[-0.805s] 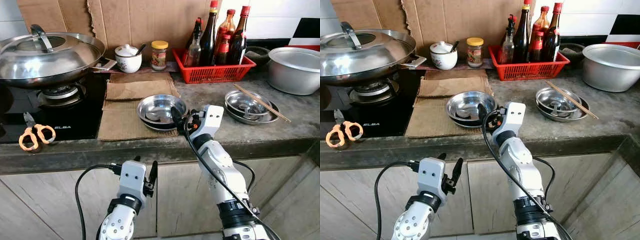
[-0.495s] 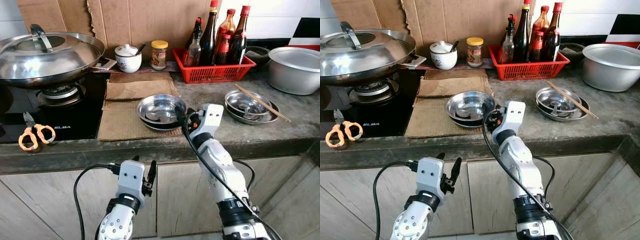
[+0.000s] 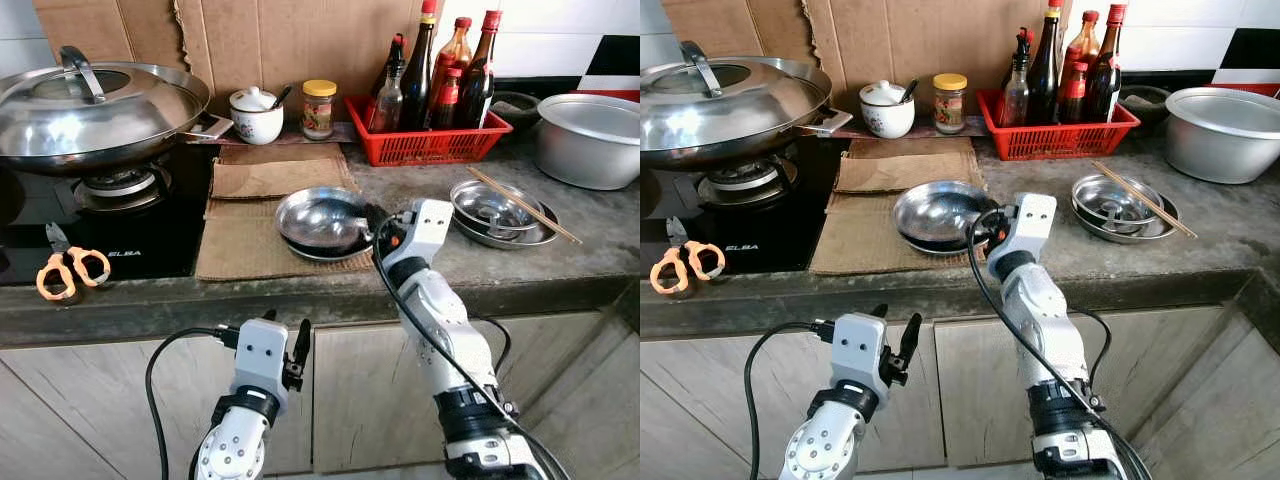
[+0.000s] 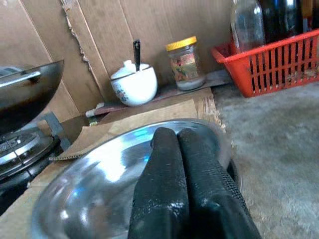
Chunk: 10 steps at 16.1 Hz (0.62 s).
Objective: Kitchen organization
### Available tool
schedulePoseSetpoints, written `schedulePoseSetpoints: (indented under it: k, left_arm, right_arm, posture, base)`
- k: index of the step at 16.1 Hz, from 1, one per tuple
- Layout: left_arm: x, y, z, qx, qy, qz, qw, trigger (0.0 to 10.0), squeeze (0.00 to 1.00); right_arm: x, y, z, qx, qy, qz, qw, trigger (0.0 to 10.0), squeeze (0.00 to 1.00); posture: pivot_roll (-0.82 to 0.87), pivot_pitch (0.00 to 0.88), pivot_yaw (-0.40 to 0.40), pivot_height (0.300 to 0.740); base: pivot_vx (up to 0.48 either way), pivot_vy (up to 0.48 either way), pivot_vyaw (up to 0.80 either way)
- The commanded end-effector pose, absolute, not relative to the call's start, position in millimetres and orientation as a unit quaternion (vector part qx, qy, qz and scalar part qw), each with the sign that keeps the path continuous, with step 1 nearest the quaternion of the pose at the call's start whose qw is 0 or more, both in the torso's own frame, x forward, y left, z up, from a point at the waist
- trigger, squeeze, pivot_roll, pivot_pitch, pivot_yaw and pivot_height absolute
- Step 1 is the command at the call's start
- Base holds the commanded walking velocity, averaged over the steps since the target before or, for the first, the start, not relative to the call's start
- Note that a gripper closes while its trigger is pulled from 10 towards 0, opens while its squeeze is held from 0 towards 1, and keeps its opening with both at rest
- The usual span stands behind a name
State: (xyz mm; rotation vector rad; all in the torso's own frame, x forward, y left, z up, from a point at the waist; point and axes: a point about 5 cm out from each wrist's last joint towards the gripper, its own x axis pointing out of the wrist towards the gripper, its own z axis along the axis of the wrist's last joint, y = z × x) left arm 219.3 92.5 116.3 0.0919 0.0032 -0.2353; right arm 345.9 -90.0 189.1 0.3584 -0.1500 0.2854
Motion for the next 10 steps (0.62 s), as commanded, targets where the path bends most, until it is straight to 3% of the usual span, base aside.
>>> schedulePoseSetpoints:
  k: [1, 10]
  left_arm:
    - [220, 93, 119, 0.050, -0.006, -0.116, 0.992, 10.0, 0.00]
    - [222, 93, 119, 0.049, -0.007, -0.114, 0.992, 10.0, 0.00]
  right_arm:
    - [348, -89, 192, 0.177, -0.077, 0.140, 0.971, 0.0, 0.00]
    - [341, -78, 213, 0.230, -0.119, 0.169, 0.951, 0.0, 0.00]
  posture:
    - [0.11, 0.000, -0.061, 0.740]
    - [0.11, 0.000, -0.059, 0.740]
  base:
    - [0.000, 0.000, 0.00]
    - [0.000, 0.000, 0.00]
